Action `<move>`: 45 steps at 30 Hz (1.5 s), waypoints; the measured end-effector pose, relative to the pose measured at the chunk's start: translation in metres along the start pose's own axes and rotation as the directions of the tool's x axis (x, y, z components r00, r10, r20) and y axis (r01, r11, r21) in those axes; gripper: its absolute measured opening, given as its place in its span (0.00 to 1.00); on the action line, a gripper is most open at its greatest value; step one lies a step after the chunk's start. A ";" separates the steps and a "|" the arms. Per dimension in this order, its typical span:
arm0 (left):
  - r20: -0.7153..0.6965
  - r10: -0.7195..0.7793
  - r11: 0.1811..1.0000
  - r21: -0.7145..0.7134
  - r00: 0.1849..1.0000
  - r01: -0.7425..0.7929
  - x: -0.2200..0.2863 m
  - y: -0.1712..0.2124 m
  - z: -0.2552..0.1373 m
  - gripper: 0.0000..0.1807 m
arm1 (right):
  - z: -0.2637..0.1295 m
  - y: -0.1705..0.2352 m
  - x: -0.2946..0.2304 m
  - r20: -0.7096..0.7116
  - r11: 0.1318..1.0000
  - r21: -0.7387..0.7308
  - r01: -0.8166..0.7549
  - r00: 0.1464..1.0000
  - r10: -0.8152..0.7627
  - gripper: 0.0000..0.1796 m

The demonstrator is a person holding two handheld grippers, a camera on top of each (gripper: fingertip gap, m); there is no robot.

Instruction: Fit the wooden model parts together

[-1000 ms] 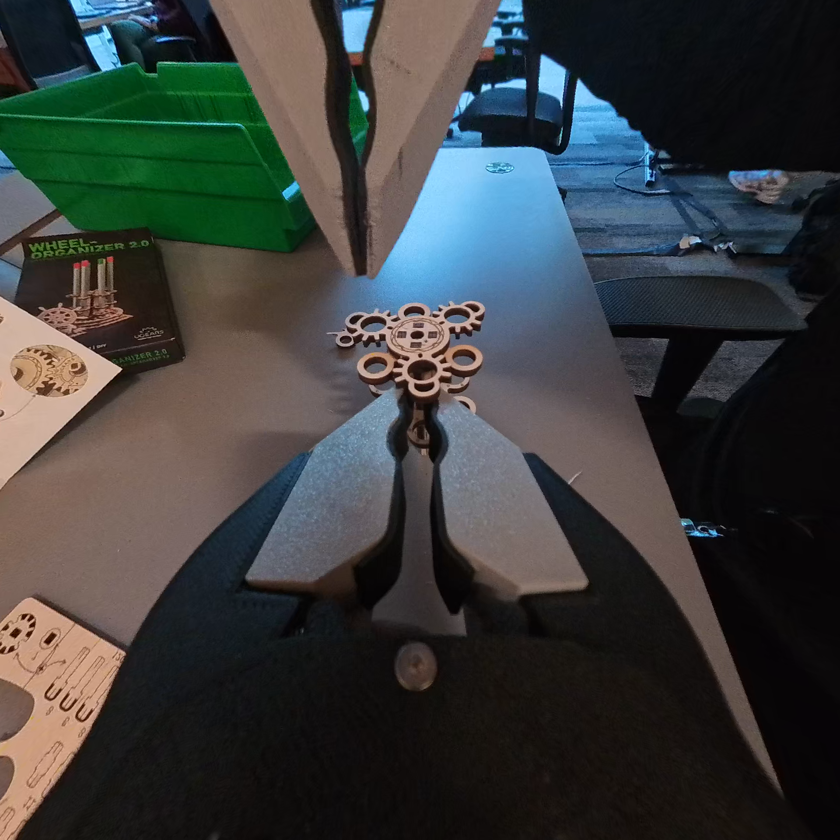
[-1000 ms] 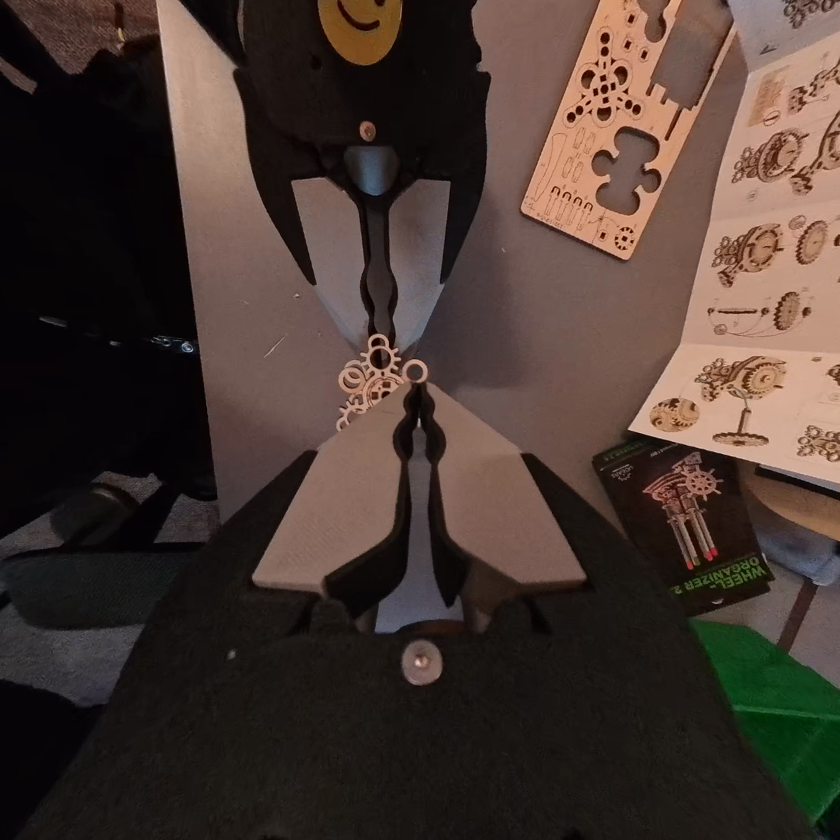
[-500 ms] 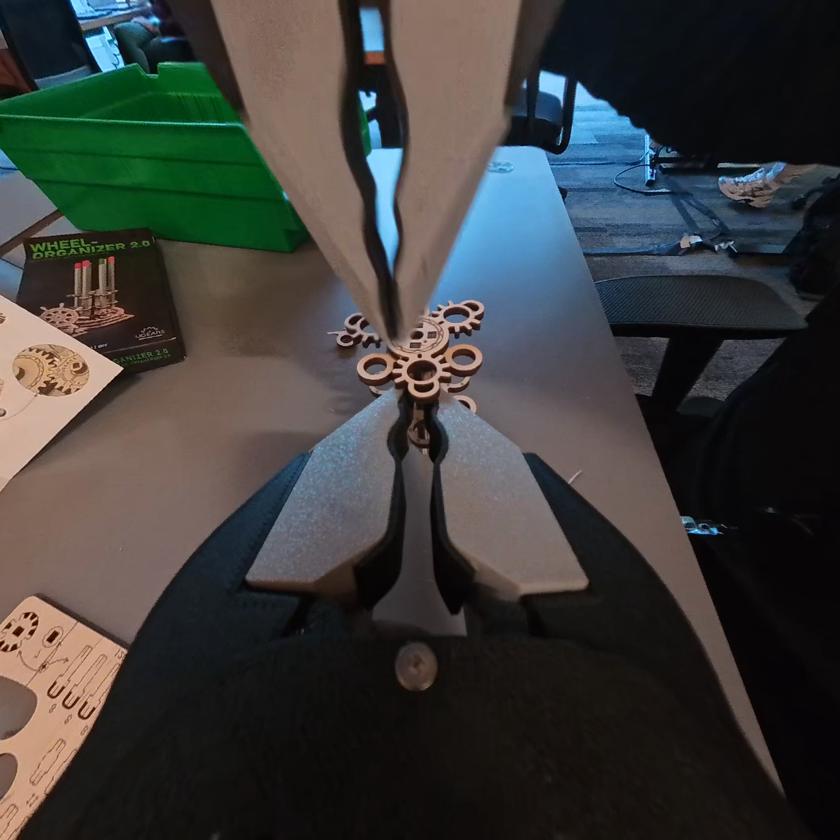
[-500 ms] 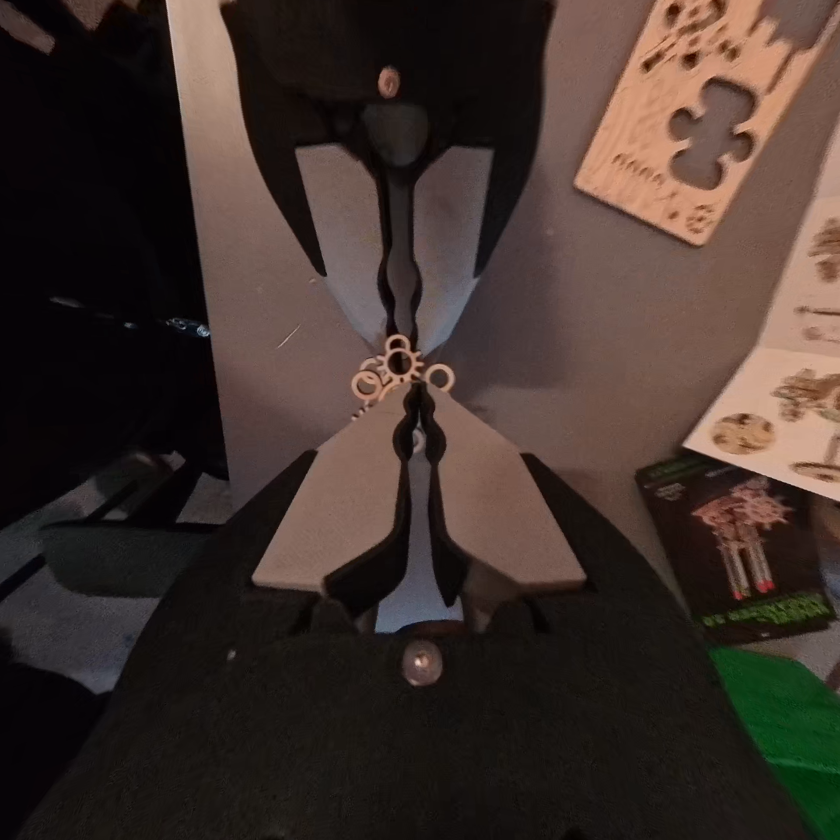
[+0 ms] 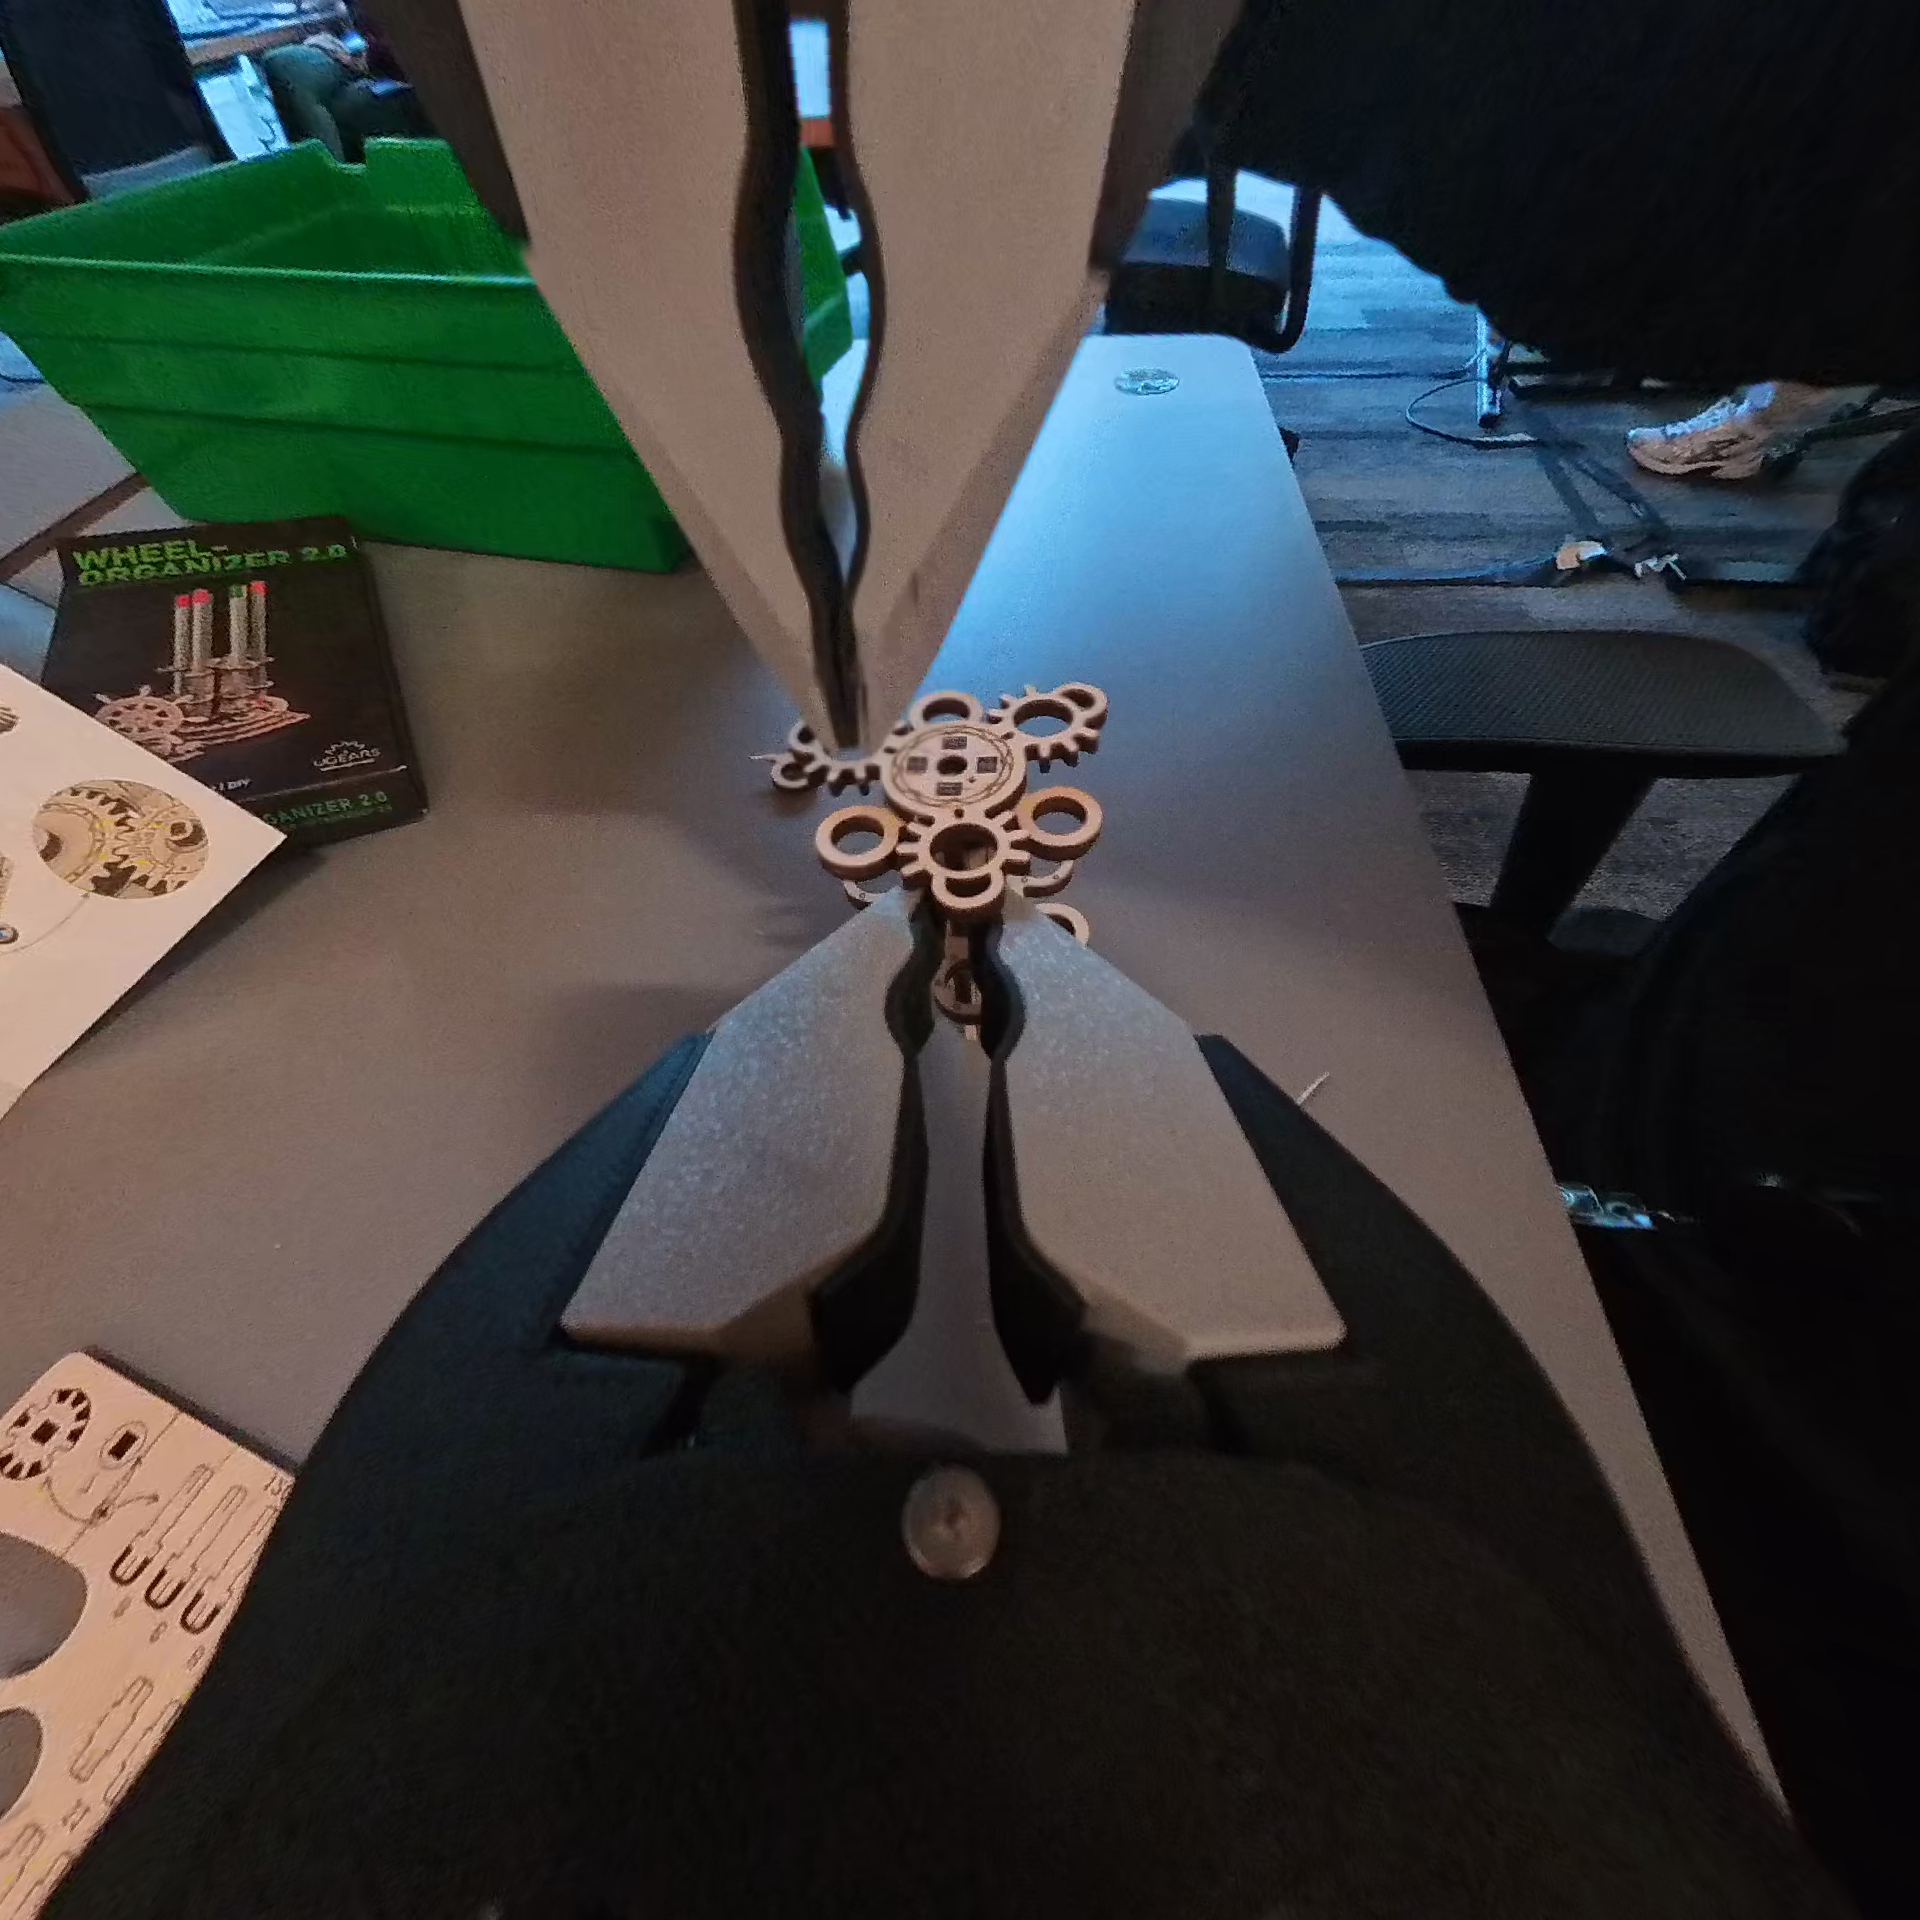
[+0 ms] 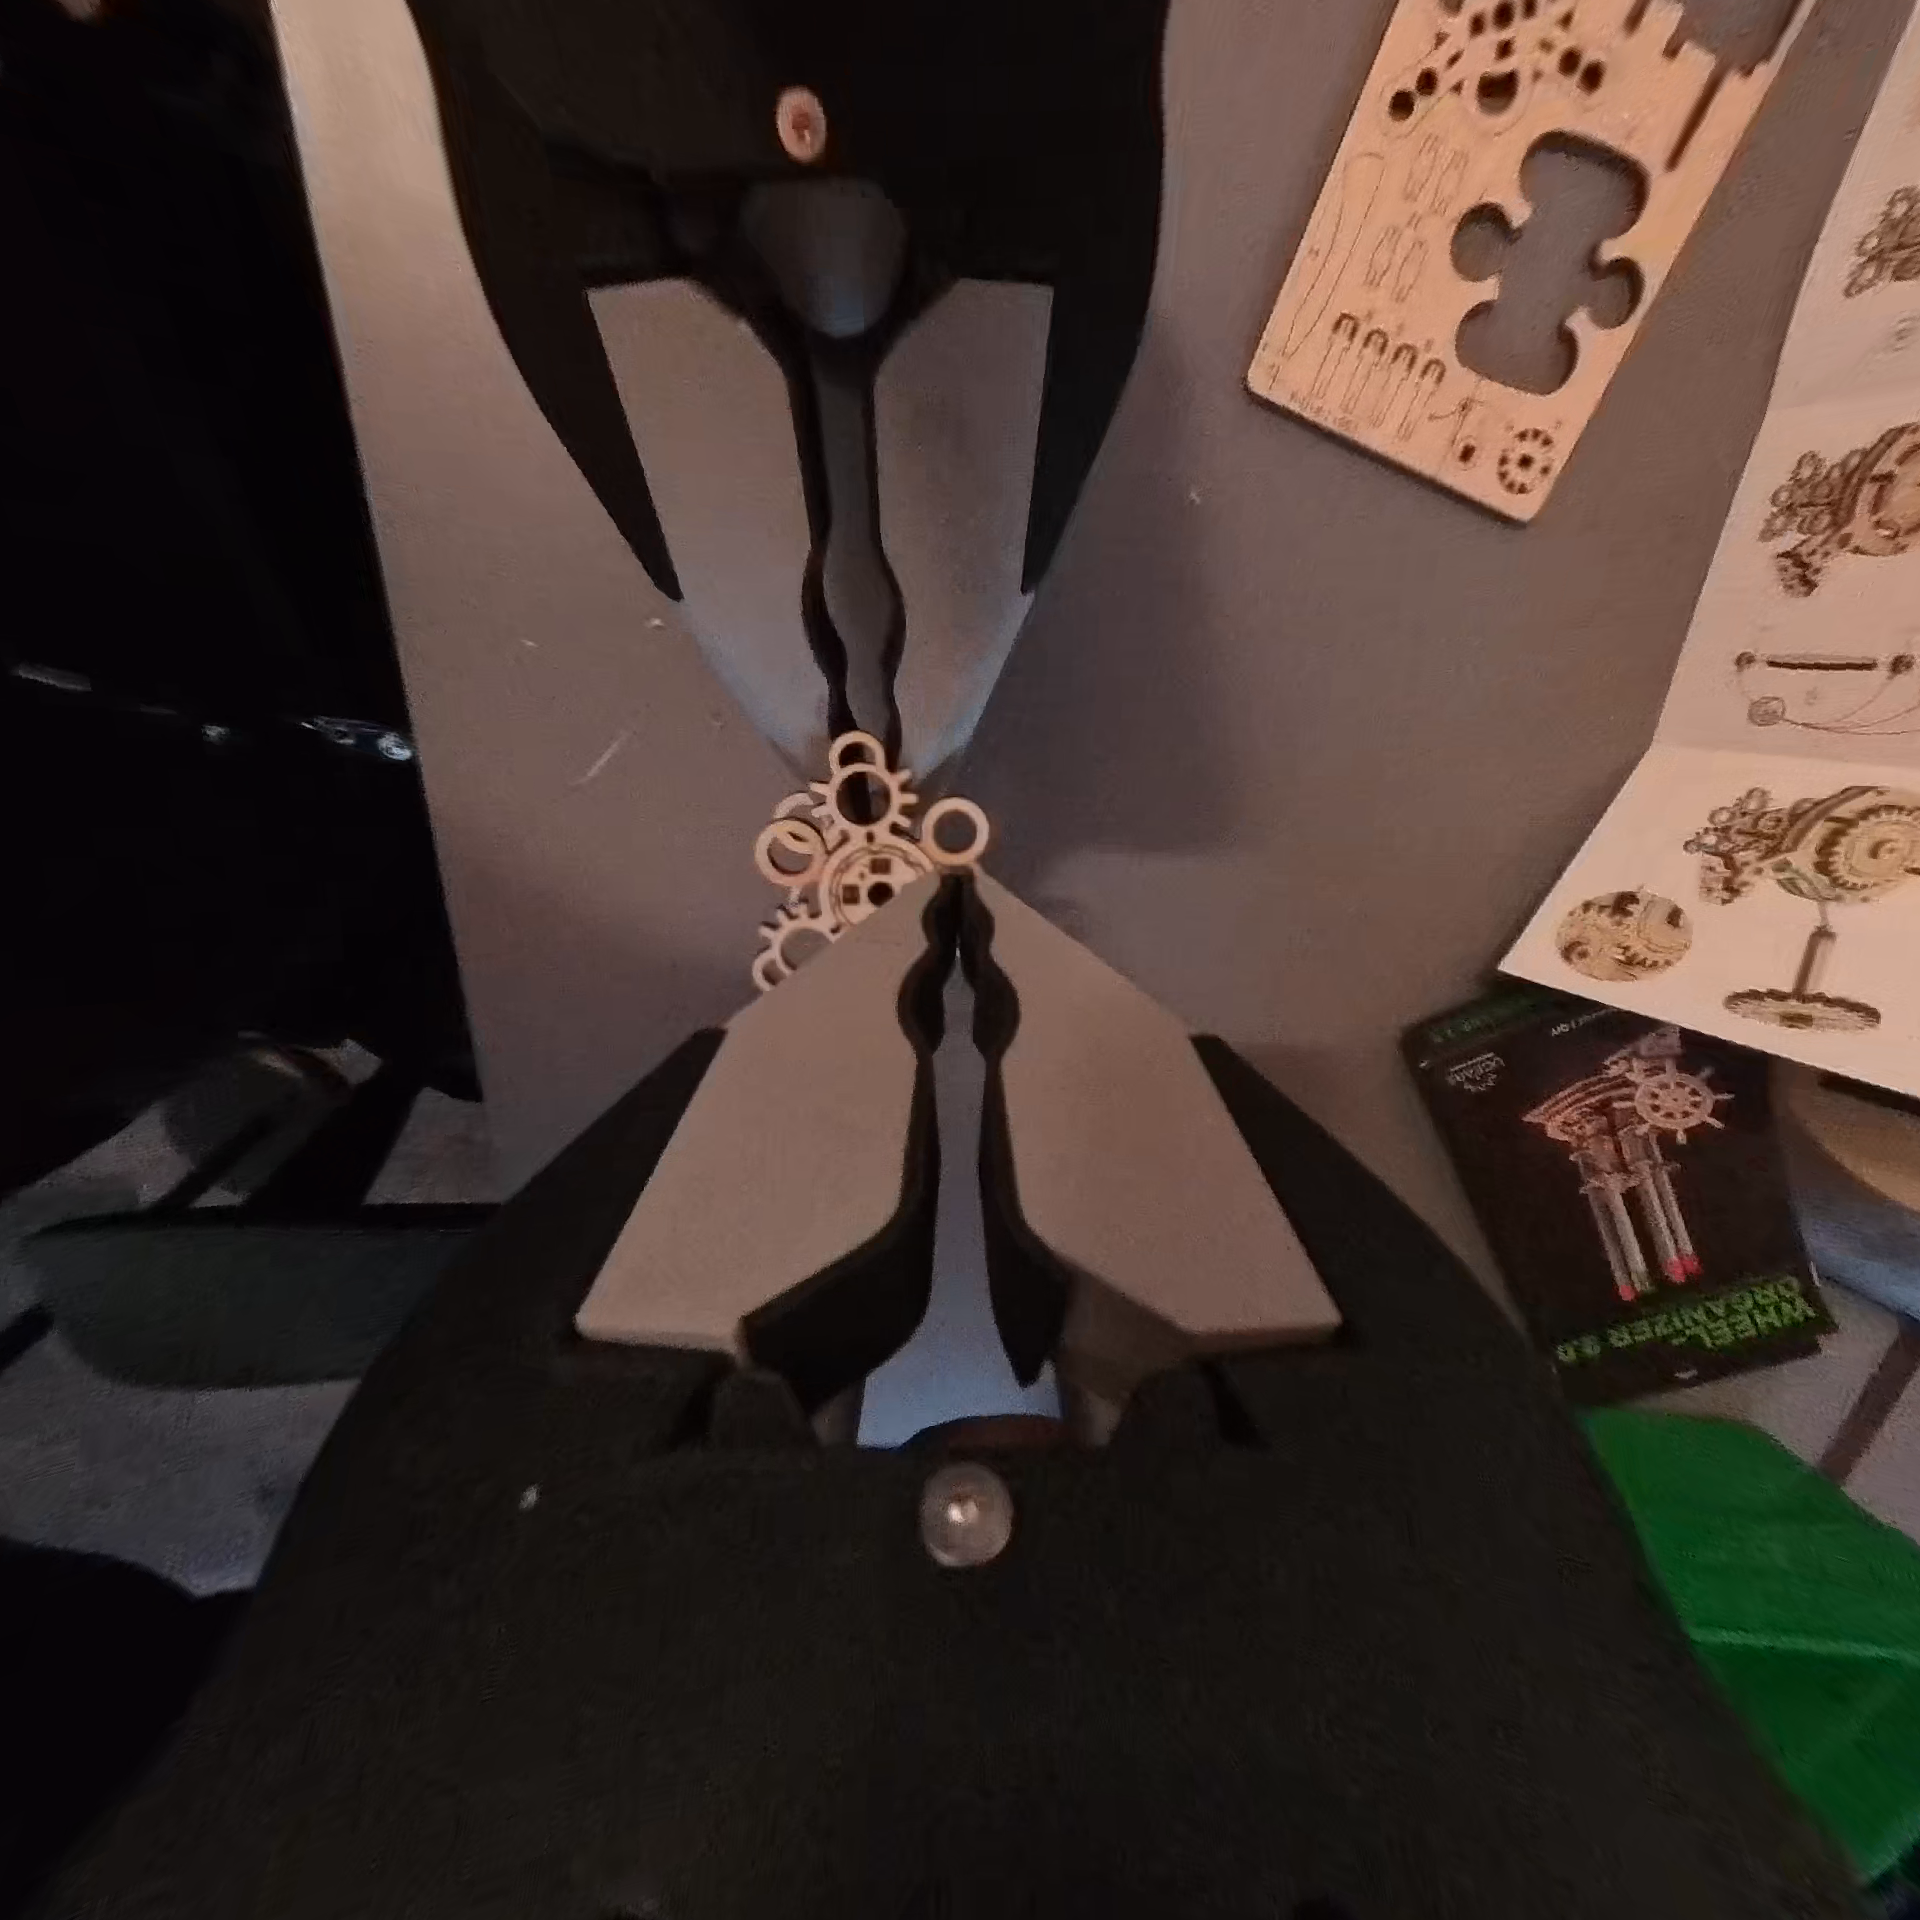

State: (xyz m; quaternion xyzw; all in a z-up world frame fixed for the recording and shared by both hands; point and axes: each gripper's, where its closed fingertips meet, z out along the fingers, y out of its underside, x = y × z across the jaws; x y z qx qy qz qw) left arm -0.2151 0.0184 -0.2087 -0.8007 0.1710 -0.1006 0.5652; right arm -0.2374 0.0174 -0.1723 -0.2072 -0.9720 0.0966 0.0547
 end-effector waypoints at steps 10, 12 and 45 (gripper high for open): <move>0.005 0.008 1.000 0.000 1.000 -0.008 0.000 0.000 0.000 0.01 | 0.005 -0.001 -0.018 0.035 0.999 -0.016 0.040 0.999 -0.039 0.00; 0.005 0.007 1.000 0.000 1.000 -0.007 0.000 0.000 0.000 0.01 | -0.006 -0.005 -0.018 0.021 0.999 -0.001 0.046 0.999 -0.046 0.00; 0.003 0.010 1.000 0.000 1.000 -0.010 0.002 0.000 0.000 0.01 | 0.001 0.008 -0.019 -0.008 0.997 -0.056 0.045 0.999 -0.045 0.00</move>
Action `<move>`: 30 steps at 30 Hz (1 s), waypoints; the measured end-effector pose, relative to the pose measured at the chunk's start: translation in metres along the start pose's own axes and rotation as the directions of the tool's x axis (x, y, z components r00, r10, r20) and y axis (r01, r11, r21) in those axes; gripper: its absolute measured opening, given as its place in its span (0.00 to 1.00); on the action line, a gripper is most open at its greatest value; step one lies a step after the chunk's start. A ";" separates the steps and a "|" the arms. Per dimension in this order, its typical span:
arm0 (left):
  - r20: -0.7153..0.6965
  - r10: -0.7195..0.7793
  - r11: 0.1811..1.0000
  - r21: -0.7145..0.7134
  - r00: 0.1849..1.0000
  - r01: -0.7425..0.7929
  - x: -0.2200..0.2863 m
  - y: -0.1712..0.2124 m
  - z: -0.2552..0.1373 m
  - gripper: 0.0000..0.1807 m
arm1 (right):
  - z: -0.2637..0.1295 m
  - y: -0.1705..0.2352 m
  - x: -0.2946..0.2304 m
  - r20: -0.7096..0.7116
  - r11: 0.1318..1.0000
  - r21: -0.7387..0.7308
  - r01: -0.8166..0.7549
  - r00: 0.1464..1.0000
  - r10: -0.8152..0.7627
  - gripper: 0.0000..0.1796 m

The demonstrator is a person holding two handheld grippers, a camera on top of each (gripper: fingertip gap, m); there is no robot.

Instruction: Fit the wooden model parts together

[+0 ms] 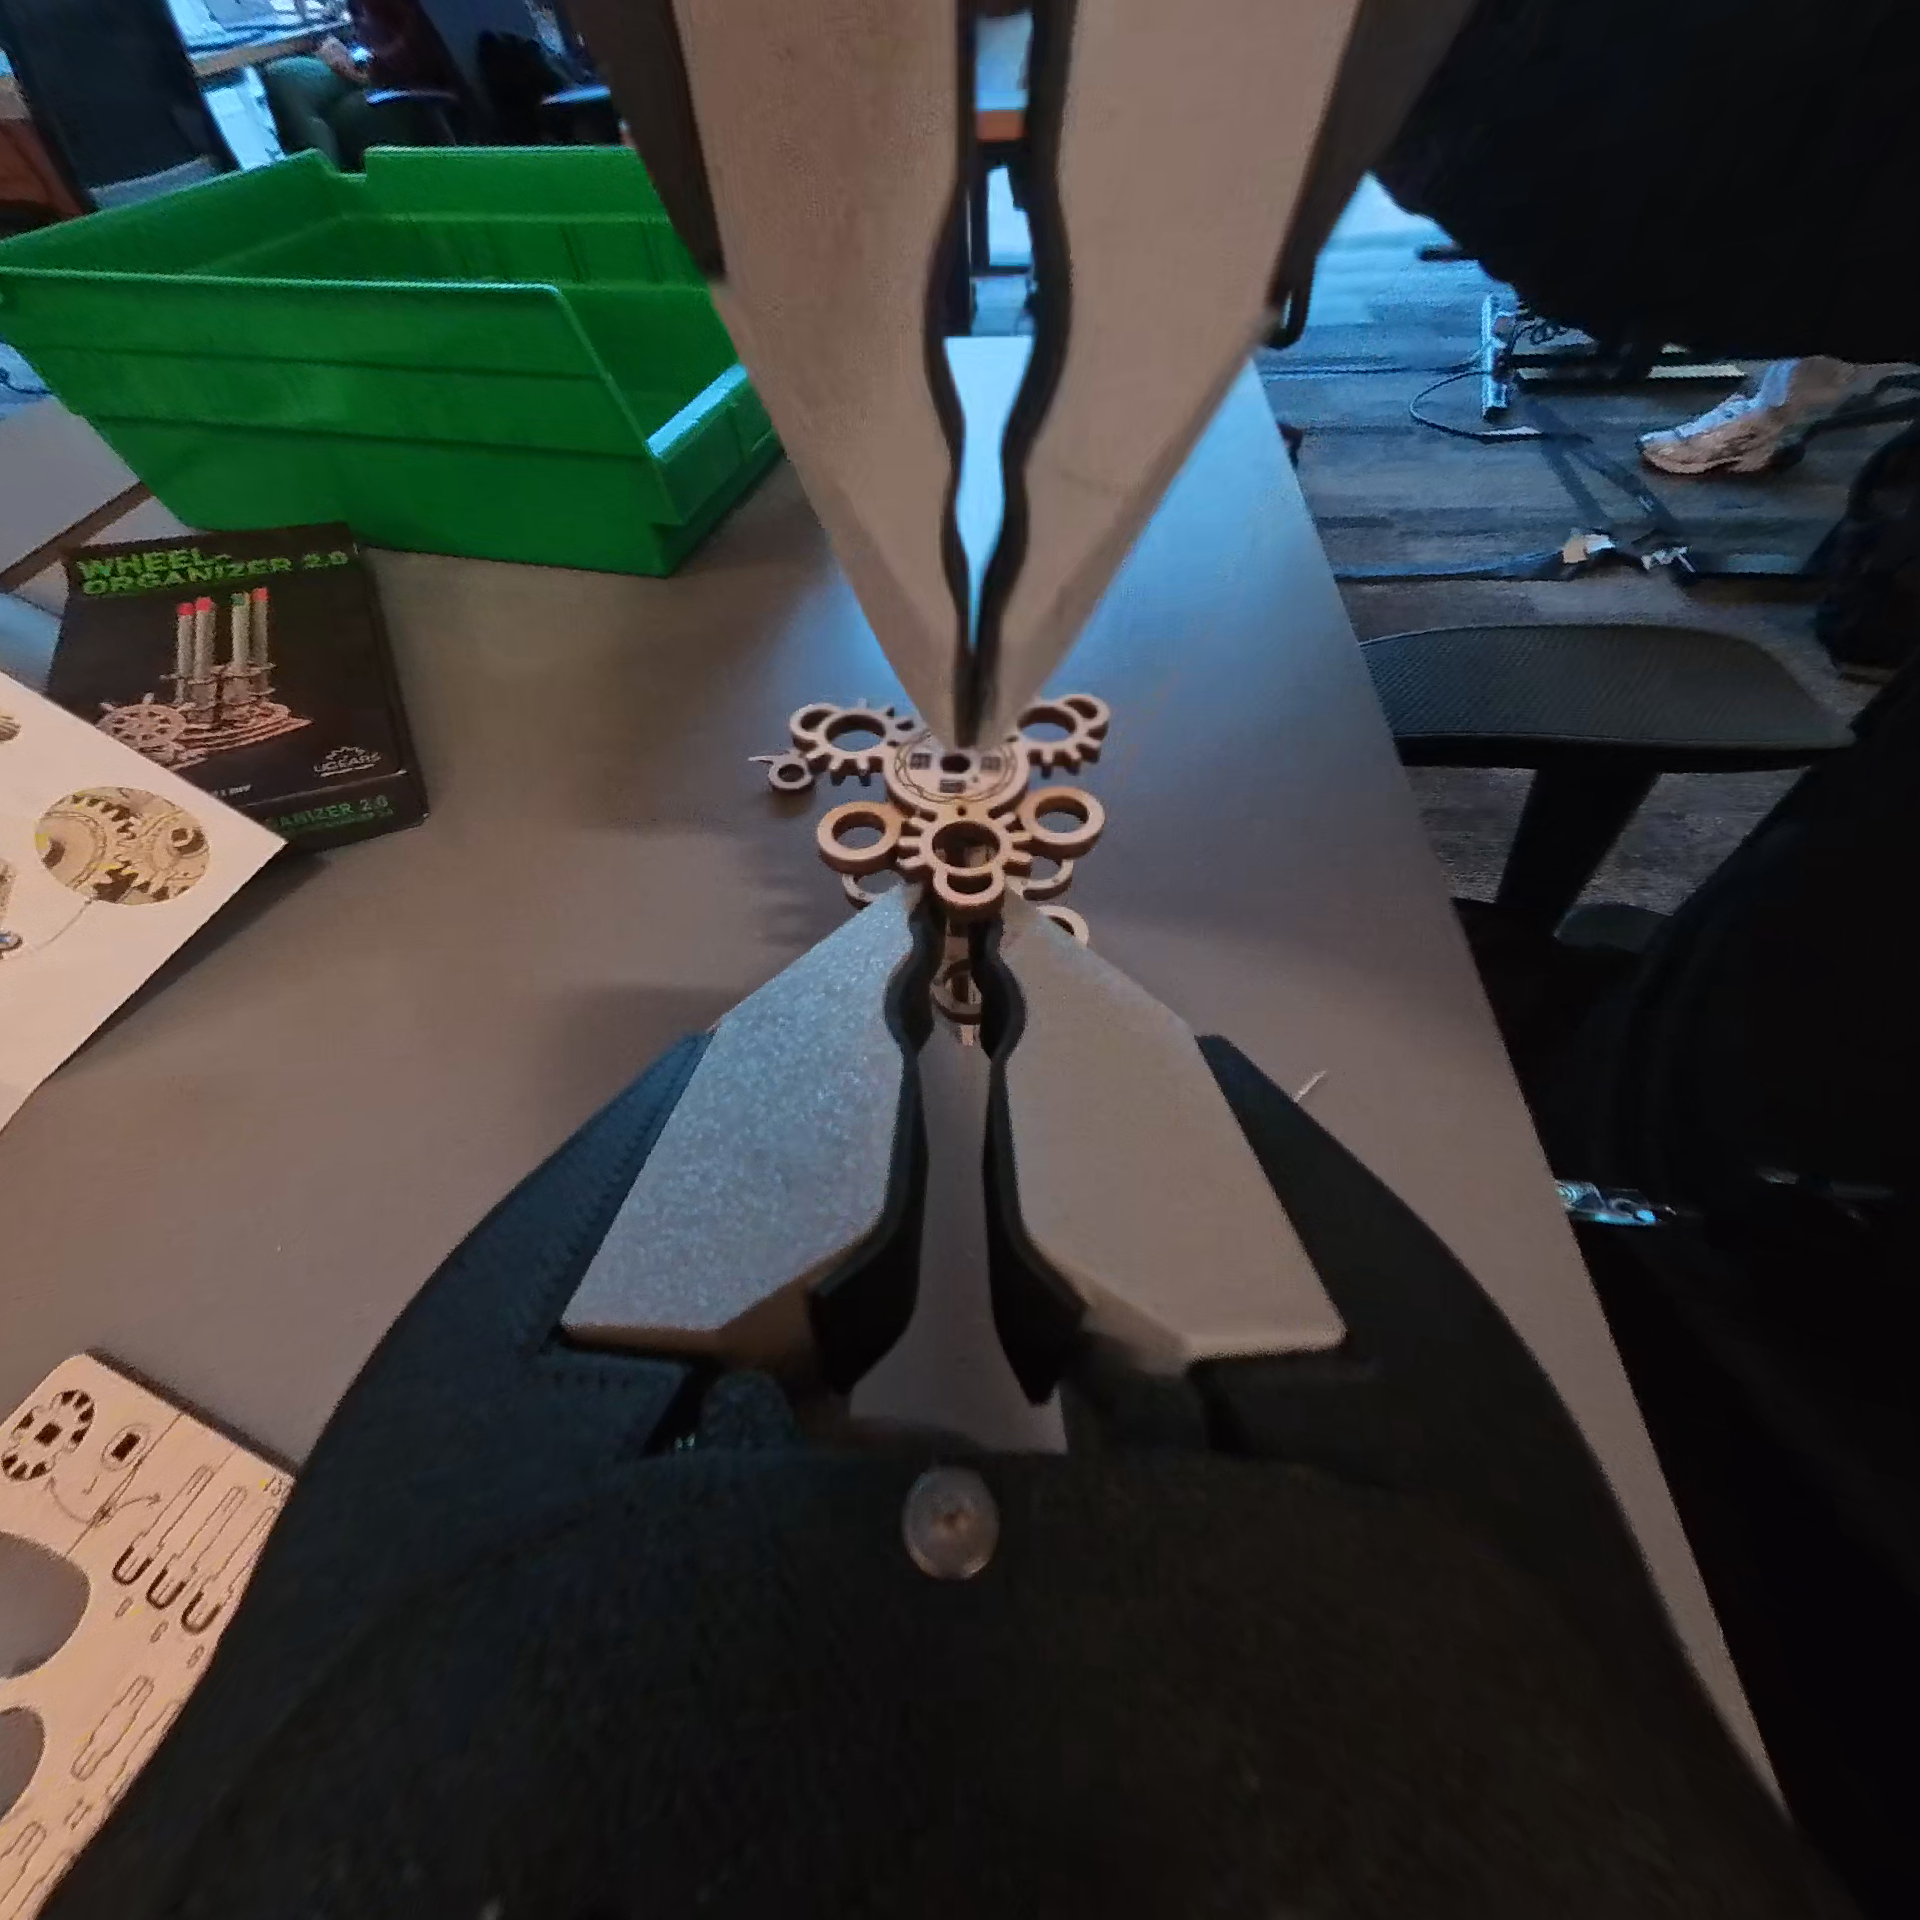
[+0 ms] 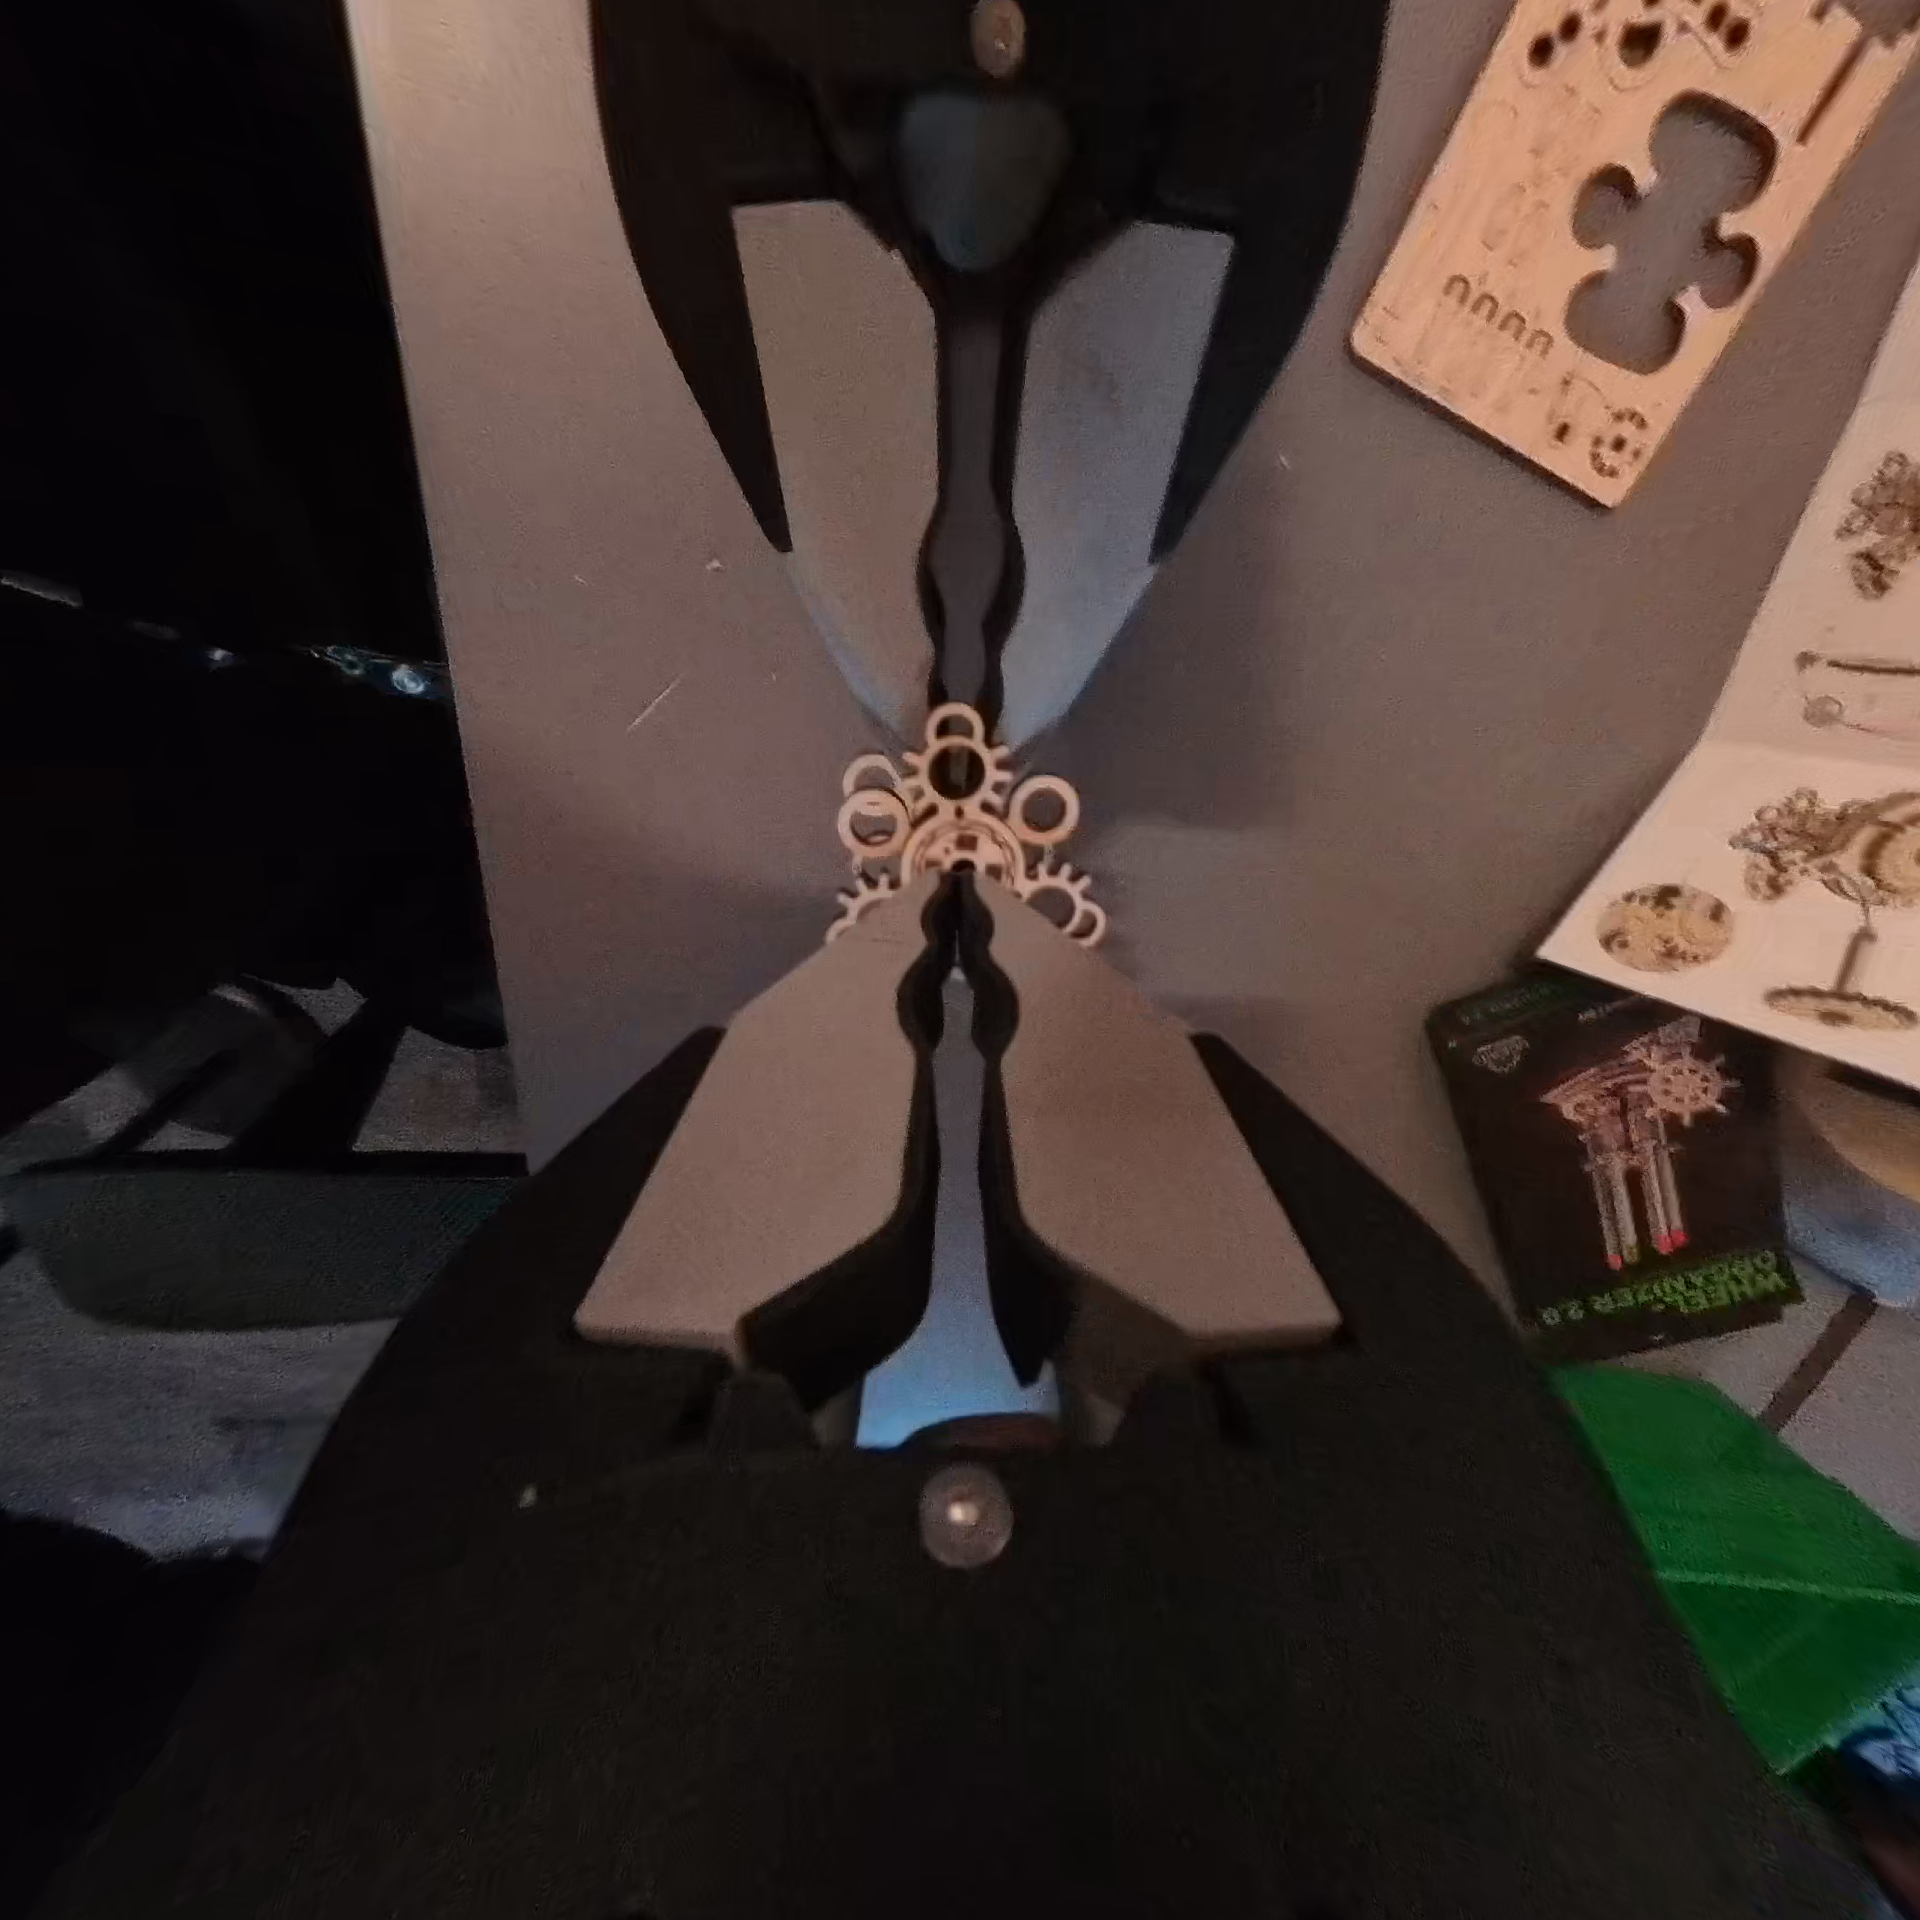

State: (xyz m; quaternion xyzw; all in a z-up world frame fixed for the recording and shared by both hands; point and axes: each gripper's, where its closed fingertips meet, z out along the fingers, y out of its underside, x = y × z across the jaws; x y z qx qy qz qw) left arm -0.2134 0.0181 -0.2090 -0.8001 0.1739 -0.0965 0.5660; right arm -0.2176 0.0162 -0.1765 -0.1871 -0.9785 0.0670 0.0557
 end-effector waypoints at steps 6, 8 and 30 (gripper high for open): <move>-0.004 -0.004 1.000 0.001 1.000 0.004 0.000 0.000 0.000 0.01 | -0.021 -0.003 0.003 -0.004 0.997 0.073 -0.030 1.000 0.030 0.00; -0.004 -0.004 1.000 0.001 1.000 0.004 0.000 0.000 0.000 0.01 | 0.002 0.005 -0.004 0.027 0.999 0.018 -0.031 0.999 0.030 0.00; -0.003 -0.003 1.000 0.001 1.000 0.003 0.000 0.000 0.000 0.01 | 0.000 0.005 -0.003 0.021 0.998 0.037 -0.044 0.999 0.043 0.00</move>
